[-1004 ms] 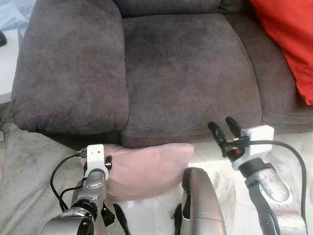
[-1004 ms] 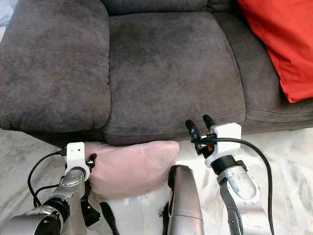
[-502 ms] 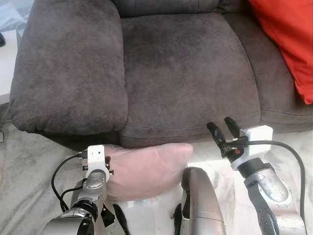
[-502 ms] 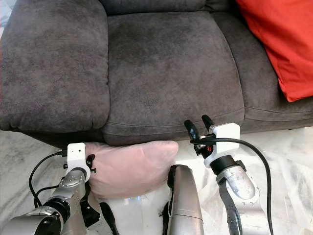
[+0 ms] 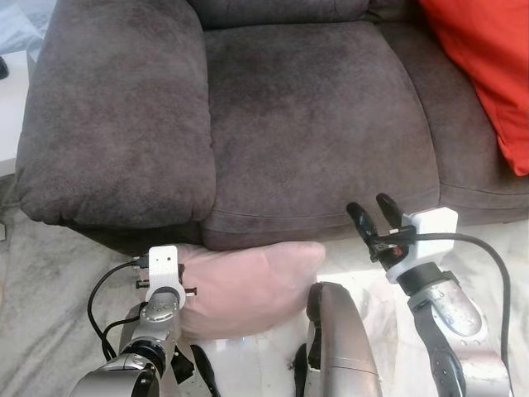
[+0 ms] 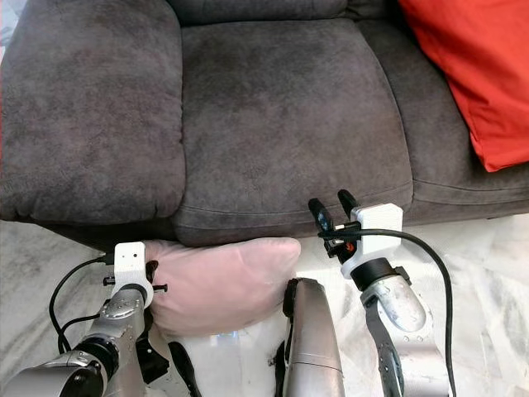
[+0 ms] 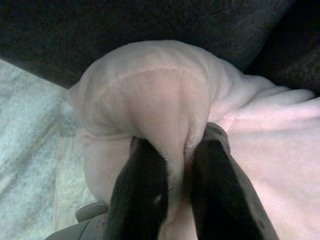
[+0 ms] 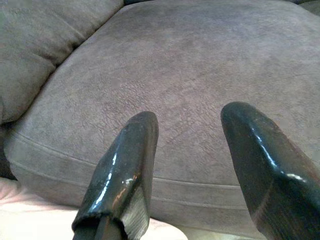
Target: Move the pillow to the sofa from floor
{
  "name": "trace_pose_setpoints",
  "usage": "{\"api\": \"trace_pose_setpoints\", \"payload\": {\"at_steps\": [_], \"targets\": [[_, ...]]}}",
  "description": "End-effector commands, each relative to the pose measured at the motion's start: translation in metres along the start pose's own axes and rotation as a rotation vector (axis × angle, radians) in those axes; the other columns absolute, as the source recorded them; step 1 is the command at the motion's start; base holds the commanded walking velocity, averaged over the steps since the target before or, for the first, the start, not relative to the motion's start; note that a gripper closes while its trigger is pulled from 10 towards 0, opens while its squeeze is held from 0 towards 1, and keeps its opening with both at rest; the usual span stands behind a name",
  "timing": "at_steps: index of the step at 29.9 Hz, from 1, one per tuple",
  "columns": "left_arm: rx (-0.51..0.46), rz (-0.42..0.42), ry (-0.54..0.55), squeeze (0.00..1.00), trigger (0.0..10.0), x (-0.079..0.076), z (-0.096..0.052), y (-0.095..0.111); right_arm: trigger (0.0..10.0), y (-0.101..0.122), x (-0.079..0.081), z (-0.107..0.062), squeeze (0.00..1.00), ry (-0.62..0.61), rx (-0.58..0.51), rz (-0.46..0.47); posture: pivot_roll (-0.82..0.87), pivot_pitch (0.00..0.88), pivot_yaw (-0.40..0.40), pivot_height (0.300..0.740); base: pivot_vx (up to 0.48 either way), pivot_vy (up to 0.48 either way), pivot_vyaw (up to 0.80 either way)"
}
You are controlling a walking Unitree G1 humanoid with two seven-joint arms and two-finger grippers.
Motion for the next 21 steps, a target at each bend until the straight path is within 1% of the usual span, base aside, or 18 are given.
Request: {"api": "trace_pose_setpoints", "payload": {"at_steps": [1,7,8,9,10,12,13,15,16,17,18,19,21], "targets": [[0.033,0.026,0.008,0.0,0.0,0.004,-0.004,-0.014,10.0,-0.007,-0.002,-0.002,0.0,-0.011,0.022,0.003,-0.24,0.316,-0.056,0.516,0.0,0.0,0.0],[0.007,0.026,0.012,0.0,0.0,0.006,-0.005,-0.012,10.0,-0.012,0.0,0.006,0.0,-0.021,0.015,0.021,-0.21,0.281,-0.028,0.516,0.0,0.0,0.0],[-0.029,0.016,0.014,0.0,4.3,0.006,-0.006,-0.009,10.0,-0.017,0.002,0.009,0.0,-0.026,0.015,0.028,-0.2,0.264,-0.014,0.516,0.0,0.0,0.0],[-0.05,0.007,0.012,0.0,4.3,0.005,-0.006,-0.007,10.0,-0.018,0.002,0.01,0.0,-0.029,0.014,0.031,-0.2,0.26,-0.011,0.516,0.0,0.0,0.0],[-0.077,0.001,0.008,0.0,10.0,0.005,-0.006,-0.004,10.0,-0.019,0.002,0.011,0.0,-0.031,0.014,0.032,-0.2,0.257,-0.009,0.516,0.0,0.0,0.0],[-0.122,-0.006,0.002,0.0,10.0,0.004,-0.006,0.002,10.0,-0.021,0.002,0.013,0.0,-0.033,0.016,0.033,-0.19,0.245,0.0,0.516,0.0,0.0,0.0],[-0.122,-0.006,0.002,0.0,10.0,0.004,-0.006,0.002,10.0,-0.021,0.002,0.013,0.0,-0.033,0.016,0.033,-0.19,0.245,0.0,0.516,0.0,0.0,0.0],[-0.189,-0.026,-0.006,0.0,10.0,0.003,-0.008,0.009,10.0,-0.025,0.002,0.016,0.0,-0.037,0.018,0.037,-0.17,0.208,0.02,0.516,0.0,0.0,0.0],[-0.189,-0.026,-0.006,0.0,10.0,0.003,-0.008,0.009,10.0,-0.025,0.002,0.016,0.0,-0.037,0.018,0.037,-0.17,0.208,0.02,0.516,0.0,0.0,0.0],[-0.227,-0.033,-0.005,0.0,10.0,0.003,-0.01,0.012,10.0,-0.028,0.001,0.017,0.0,-0.041,0.02,0.04,-0.16,0.196,0.027,0.516,0.0,0.0,0.0],[-0.249,-0.038,-0.004,0.0,10.0,0.004,-0.012,0.014,10.0,-0.03,0.0,0.019,0.0,-0.044,0.021,0.042,-0.15,0.19,0.03,0.516,0.0,0.0,0.0],[-0.249,-0.038,-0.004,0.0,10.0,0.004,-0.012,0.014,10.0,-0.03,0.0,0.019,0.0,-0.044,0.021,0.042,-0.15,0.19,0.03,0.516,0.0,0.0,0.0],[-0.307,-0.05,-0.002,0.0,10.0,0.004,-0.016,0.019,10.0,-0.034,-0.001,0.024,0.0,-0.056,0.023,0.051,-0.13,0.172,0.043,0.516,0.0,0.0,0.0]]}}
Point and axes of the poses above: a point about 5 cm out from each wrist's last joint towards the gripper, its own z axis pointing out of the wrist towards the gripper, its own y axis along the axis of the wrist's last joint, x = y × z, the point moved 1 cm from there along z, pointing out of the wrist towards the gripper, and after that the axes turned 5 degrees about z, right-handed, at the moved point
